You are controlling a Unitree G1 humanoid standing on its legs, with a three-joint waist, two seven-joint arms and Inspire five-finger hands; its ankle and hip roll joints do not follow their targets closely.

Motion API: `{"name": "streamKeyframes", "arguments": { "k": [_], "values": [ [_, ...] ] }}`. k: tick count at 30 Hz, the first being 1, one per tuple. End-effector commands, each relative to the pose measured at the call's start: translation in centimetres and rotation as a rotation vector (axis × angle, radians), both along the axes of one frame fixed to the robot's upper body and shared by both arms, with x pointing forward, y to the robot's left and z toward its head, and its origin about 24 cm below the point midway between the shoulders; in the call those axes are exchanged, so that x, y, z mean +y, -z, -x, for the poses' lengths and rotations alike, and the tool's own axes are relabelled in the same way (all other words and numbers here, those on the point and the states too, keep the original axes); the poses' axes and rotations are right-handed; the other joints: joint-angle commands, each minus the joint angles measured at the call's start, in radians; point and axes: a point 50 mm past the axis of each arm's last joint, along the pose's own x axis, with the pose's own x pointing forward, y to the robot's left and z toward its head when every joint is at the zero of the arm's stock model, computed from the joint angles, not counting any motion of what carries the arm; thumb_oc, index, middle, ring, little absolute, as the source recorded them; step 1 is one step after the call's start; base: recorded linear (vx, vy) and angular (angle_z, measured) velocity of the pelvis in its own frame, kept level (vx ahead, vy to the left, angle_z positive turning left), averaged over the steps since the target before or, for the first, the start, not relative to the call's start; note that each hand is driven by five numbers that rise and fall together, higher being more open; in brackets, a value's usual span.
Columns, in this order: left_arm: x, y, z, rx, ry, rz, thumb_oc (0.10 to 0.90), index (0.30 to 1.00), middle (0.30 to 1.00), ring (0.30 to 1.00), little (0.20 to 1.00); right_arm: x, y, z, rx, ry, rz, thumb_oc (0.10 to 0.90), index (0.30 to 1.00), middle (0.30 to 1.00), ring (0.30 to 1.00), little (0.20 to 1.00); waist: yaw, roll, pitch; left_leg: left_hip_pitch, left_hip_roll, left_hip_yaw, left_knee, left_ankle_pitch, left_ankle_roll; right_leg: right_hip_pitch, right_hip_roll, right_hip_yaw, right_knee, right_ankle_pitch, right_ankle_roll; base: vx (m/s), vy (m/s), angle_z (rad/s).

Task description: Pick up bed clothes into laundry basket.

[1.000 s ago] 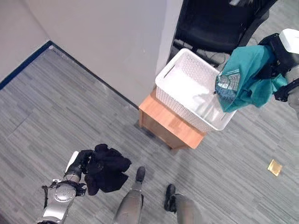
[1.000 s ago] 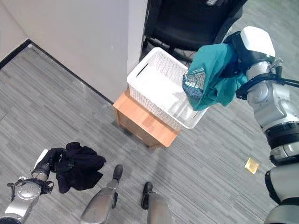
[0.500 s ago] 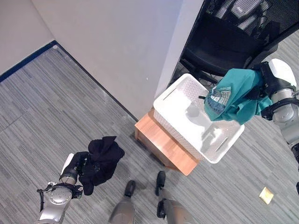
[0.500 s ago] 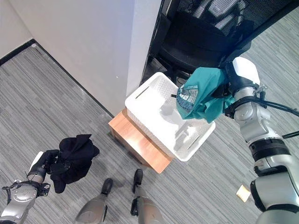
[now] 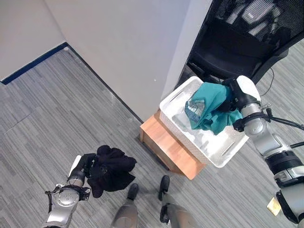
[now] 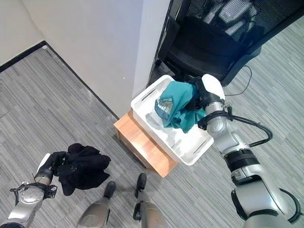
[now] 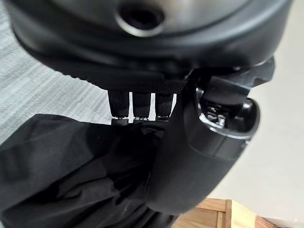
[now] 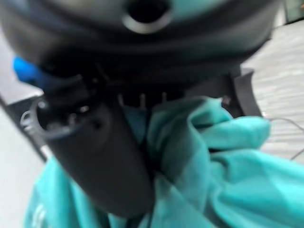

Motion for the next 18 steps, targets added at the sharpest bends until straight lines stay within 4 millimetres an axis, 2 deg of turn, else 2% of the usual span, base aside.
{"name": "streamKeyframes", "arguments": {
  "k": [1,3,4,5,6,11,18],
  "values": [
    [-0.3,-1.9,-1.3,-0.091,0.066,-0.053,0.400,0.300,0.300,0.300,0.300,-2.0,-4.5,0.0,-0.159,0.073,0.039,0.400,0.300,0.300,0.300,0.300,-0.007,0.033,-0.077,-0.051,0.070,-0.013,-0.083,0.052,-0.031,0.078,-0.028,-0.019,0.006,-0.198,0.100,0.00,0.000,0.00],
    [-0.3,-1.9,-1.3,-0.091,0.062,-0.051,0.400,0.300,0.300,0.300,0.300,-2.1,-4.5,-0.1,-0.157,0.081,0.034,0.400,0.300,0.300,0.300,0.300,-0.008,0.035,-0.076,-0.065,0.069,-0.012,-0.083,0.058,-0.032,0.065,-0.028,-0.015,0.006,-0.196,0.100,0.00,0.000,0.00],
    [-0.3,-1.9,-1.2,-0.092,0.064,-0.052,0.400,0.300,0.300,0.300,0.300,-2.1,-4.5,-0.2,-0.153,0.082,0.025,0.527,0.491,0.491,0.491,0.491,-0.007,0.037,-0.077,-0.072,0.068,-0.009,-0.083,0.060,-0.032,0.060,-0.028,-0.010,0.006,-0.196,0.099,0.00,0.008,-0.04],
    [-0.3,-1.9,-1.2,-0.092,0.064,-0.052,0.400,0.300,0.300,0.300,0.300,-2.1,-4.5,-0.2,-0.153,0.082,0.025,0.696,0.745,0.745,0.745,0.745,-0.007,0.037,-0.078,-0.073,0.068,-0.009,-0.083,0.060,-0.032,0.060,-0.028,-0.010,0.006,-0.196,0.099,0.01,0.008,-0.06],
    [-0.2,-1.7,-1.2,-0.086,0.060,-0.052,0.400,0.300,0.300,0.300,0.300,-1.9,-4.5,-0.3,-0.150,0.078,0.019,0.800,0.900,0.900,0.900,0.900,-0.007,0.039,-0.078,-0.075,0.068,-0.007,-0.083,0.061,-0.031,0.058,-0.027,-0.007,0.006,-0.196,0.099,0.01,0.007,-0.05],
    [-0.1,-1.6,-1.0,-0.079,0.056,-0.055,0.400,0.300,0.300,0.300,0.300,-1.5,-4.7,-0.8,-0.142,0.067,0.028,0.800,0.900,0.900,0.900,0.900,-0.003,0.048,-0.079,-0.080,0.066,-0.001,-0.083,0.064,-0.033,0.051,-0.025,-0.004,0.006,-0.194,0.097,0.02,0.007,-0.06],
    [-0.1,-1.2,-0.7,-0.071,0.047,-0.048,0.400,0.300,0.300,0.300,0.300,-0.9,-7.0,-1.3,-0.200,0.061,0.046,0.800,0.900,0.900,0.900,0.900,0.008,0.052,-0.080,-0.090,0.068,0.000,-0.083,0.070,-0.038,0.045,-0.021,-0.009,0.006,-0.197,0.096,0.00,0.000,0.00]
  ]
}}
